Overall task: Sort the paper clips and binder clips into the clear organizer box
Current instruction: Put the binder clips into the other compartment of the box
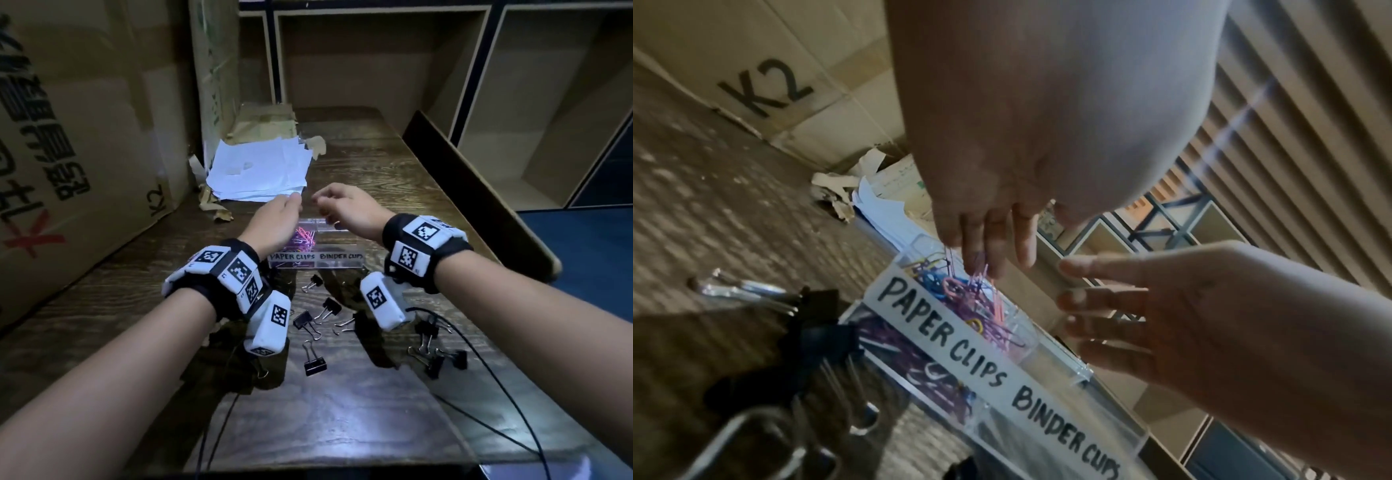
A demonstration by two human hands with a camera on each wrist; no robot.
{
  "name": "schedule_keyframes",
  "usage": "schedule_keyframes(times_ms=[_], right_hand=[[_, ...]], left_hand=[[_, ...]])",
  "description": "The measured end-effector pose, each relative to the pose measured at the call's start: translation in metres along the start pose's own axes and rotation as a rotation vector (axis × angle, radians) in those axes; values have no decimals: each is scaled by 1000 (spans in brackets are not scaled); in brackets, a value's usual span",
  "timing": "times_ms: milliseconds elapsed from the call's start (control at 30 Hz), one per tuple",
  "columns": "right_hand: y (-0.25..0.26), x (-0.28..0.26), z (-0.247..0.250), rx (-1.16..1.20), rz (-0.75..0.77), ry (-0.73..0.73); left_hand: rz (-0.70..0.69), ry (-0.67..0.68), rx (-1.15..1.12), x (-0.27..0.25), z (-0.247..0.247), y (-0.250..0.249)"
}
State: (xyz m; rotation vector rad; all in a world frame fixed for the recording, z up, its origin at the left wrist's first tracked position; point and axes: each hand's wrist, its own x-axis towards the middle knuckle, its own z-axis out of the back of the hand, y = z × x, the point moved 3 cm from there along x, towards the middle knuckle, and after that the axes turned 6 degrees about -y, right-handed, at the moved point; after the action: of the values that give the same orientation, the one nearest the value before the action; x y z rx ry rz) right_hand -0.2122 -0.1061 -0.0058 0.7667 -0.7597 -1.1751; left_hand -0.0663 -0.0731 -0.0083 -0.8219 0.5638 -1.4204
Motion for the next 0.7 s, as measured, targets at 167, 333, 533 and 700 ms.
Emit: schedule_keyframes(times_ms=[167,333,533,700], right_hand=[[-18,-40,42,-278,-12,205],[-43,-92,77,-633,-164,483],[-61,-134,90,-708,-306,572],[-65,-141,79,-525,-271,439]], left_hand=[[-253,-32,212,-25,2,-11],[-412,216,415,-54,-21,-12],[-551,502,547,-93,-62,-17],[-528,460,531,-96,-68,-25]])
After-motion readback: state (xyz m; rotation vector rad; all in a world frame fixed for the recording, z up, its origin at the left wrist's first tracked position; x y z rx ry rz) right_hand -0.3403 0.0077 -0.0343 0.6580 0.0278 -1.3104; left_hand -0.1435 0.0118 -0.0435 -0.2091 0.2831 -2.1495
